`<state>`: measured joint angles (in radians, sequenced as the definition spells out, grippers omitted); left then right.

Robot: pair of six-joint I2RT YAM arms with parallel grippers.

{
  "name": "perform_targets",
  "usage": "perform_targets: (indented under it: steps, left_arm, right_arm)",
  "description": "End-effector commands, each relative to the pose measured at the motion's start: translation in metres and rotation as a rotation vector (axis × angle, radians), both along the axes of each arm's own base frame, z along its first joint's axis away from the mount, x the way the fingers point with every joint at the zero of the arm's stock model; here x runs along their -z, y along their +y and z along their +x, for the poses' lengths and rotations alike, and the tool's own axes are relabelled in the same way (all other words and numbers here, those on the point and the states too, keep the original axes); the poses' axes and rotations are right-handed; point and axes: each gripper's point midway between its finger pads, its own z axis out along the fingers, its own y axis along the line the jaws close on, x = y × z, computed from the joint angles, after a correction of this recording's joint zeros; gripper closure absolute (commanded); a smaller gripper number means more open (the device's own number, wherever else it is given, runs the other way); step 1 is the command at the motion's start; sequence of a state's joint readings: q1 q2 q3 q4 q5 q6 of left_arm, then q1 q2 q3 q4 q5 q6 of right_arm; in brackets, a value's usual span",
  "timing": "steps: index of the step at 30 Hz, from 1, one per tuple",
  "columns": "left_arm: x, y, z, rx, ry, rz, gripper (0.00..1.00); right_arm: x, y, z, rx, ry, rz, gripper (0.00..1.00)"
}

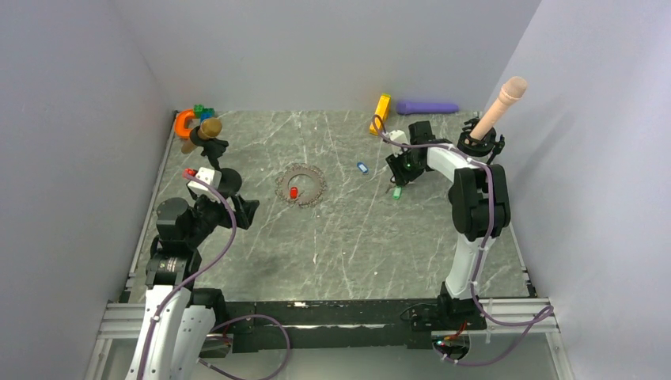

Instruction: Put the keys on the keyring

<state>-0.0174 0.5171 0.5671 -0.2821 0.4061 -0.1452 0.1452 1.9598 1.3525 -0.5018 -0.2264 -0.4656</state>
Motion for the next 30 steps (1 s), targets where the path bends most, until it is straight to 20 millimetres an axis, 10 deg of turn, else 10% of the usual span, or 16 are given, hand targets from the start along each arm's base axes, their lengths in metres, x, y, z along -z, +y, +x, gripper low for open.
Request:
perform_targets:
  steps: [1, 30]
  left_arm:
    - [-0.021, -0.003, 0.001, 0.026, -0.060, 0.005, 0.01]
    - [-0.022, -0.003, 0.000, 0.029, -0.070, 0.004, 0.01]
  right_arm:
    - [-0.017, 0.012, 0.015, -0.013, -0.026, 0.071, 0.58]
    - [0.003, 0.023, 0.011, -0.057, 0.052, 0.117, 0.80]
